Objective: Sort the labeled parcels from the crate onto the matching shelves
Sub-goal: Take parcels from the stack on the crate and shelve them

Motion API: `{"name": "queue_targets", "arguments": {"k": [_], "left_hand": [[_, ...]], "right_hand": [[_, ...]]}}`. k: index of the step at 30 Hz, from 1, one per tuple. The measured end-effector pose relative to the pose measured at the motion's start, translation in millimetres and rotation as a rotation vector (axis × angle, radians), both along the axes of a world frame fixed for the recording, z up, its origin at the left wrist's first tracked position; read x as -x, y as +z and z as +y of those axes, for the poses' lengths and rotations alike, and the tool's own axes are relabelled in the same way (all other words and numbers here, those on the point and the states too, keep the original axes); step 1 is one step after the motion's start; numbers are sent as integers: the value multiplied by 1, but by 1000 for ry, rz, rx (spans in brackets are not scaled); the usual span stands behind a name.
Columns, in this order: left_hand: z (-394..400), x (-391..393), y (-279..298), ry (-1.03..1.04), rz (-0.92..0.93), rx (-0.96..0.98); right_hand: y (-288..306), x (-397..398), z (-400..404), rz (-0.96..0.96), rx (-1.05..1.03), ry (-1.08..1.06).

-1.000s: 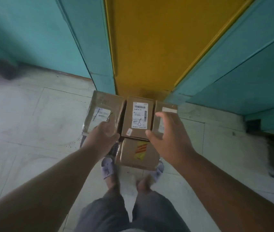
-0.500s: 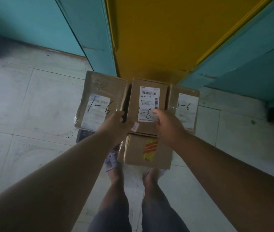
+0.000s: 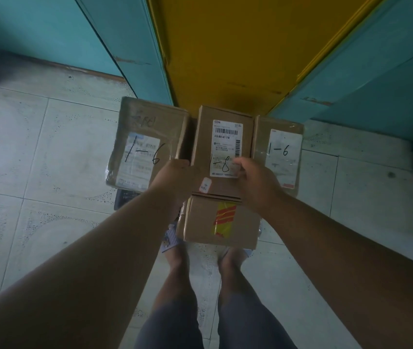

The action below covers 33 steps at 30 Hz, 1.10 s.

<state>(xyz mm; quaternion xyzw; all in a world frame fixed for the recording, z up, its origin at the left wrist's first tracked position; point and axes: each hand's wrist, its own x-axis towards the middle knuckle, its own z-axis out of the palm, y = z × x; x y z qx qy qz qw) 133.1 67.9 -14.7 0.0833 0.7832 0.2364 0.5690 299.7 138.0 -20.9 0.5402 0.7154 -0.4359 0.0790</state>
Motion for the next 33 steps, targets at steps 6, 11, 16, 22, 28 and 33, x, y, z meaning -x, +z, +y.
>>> {"name": "queue_targets", "arguments": {"k": [6,11,16,22,28,33], "left_hand": [[-4,-3,-6,-11,19,23],[-2,-4,-11,-93,96,-11],[-2,-14,-4,-191,214,-71],[-5,-16,5,-80,268,-152],[-38,27,39,180,236,-212],[-64,67,41,379,156,-195]], "right_hand": [[-1,-6,-1,32,-18,-38],[-6,-12,-4,62,-40,-45],[-5,-17,-5,92,-36,-42],[-1,-18,-6,141,-43,-81],[16,-12,-17,164,-76,-97],[18,14,-28,98,-117,-68]]}}
